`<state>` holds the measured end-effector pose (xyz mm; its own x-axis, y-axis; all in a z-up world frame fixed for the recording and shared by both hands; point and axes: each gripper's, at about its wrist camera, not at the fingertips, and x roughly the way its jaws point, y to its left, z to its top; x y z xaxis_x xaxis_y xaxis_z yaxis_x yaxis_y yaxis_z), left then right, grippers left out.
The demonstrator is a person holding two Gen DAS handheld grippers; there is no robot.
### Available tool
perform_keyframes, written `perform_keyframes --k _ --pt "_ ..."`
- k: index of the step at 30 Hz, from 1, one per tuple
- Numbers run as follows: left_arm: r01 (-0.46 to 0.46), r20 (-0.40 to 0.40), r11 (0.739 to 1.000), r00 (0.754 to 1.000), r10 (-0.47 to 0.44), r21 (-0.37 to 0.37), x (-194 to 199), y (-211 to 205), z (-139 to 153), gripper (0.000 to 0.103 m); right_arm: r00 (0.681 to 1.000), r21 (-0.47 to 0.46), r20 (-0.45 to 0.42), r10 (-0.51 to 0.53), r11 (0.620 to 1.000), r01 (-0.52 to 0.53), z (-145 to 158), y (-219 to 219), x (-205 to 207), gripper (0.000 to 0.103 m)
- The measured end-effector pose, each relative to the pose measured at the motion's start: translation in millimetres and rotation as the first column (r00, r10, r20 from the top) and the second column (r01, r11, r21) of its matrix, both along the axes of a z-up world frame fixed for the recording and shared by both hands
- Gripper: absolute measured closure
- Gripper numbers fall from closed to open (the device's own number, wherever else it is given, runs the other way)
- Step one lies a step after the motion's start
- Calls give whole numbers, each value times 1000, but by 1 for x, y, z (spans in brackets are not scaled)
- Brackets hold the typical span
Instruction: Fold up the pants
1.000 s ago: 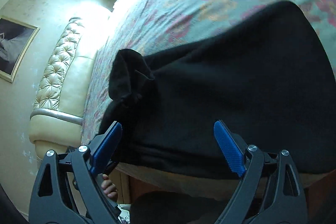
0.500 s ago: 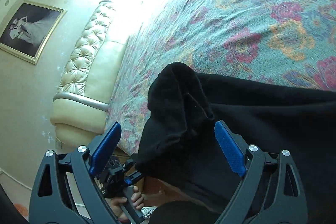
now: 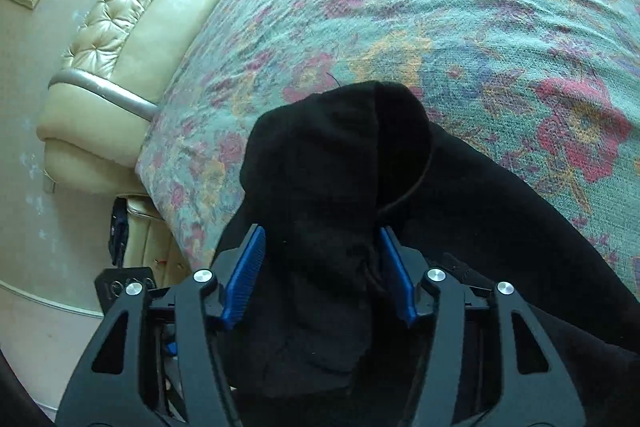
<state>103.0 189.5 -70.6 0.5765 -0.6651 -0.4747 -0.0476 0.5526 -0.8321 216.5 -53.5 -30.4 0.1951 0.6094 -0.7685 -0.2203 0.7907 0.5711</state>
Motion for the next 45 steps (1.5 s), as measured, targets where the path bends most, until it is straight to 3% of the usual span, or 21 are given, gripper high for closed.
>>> perform_keyframes --k 7,9,11,13,15,16,17,19,20,21,23,26,27,29,30,33,34,39,41,43,45 --pt "-34 36 998 999 32 58 -5 0 12 20 996 45 83 -24 999 20 33 2 -19 81" --pt "-73 118 992 991 61 105 -13 1 28 20 994 43 111 -26 999 22 49 5 -23 82" --pt "-57 252 988 968 19 142 -22 -6 54 20 992 41 124 -16 999 11 64 9 -27 82" --pt "25 398 971 910 -121 237 -34 -27 83 20 991 41 134 2 999 -8 77 13 -29 82" --pt "124 502 913 802 -323 389 -54 -63 104 20 990 42 137 18 999 -24 88 13 -32 83" --pt "174 511 864 744 -430 474 -64 -85 108 19 990 46 137 20 999 -26 92 11 -34 83" --pt "205 491 800 695 -525 564 -74 -107 106 19 990 48 138 22 998 -29 96 11 -36 83" --pt "182 390 636 655 -647 750 -85 -152 92 19 988 37 153 22 999 -28 102 7 -42 83" --pt "148 340 552 651 -679 820 -87 -172 82 19 988 41 153 21 999 -28 105 4 -45 83" --pt "129 307 494 642 -702 860 -88 -188 73 19 988 51 151 19 998 -27 106 1 -48 83" --pt "115 297 463 627 -720 879 -87 -213 64 19 988 52 154 10 998 -19 110 -7 -54 83" --pt "44 301 426 642 -705 904 -77 -242 52 19 987 59 160 -6 998 -3 114 -24 -62 83" --pt "35 278 400 662 -696 916 -71 -249 45 19 988 61 157 -9 998 -1 114 -30 -65 83" --pt "44 189 317 724 -664 947 -55 -257 26 19 989 50 150 -10 999 3 110 -38 -71 83" --pt "59 163 300 734 -659 952 -50 -258 20 18 989 55 148 -14 998 6 107 -42 -74 83" --pt "42 165 292 745 -646 955 -57 -259 23 18 990 110 134 -50 993 35 101 -56 -76 83" --pt "22 176 281 732 -659 959 -63 -259 24 18 989 125 135 -63 991 46 101 -60 -77 83" --pt "-80 266 270 576 -773 960 -115 -258 38 18 984 177 147 -101 981 75 113 -73 -81 83" --pt "-69 304 320 542 -783 945 -128 -249 48 18 980 191 161 -114 978 82 120 -78 -85 83" --pt "-23 364 415 527 -768 910 -136 -231 61 18 976 203 175 -128 975 92 127 -87 -90 83" --pt "22 417 514 555 -719 857 -135 -209 74 18 973 212 182 -143 972 103 132 -97 -95 83"
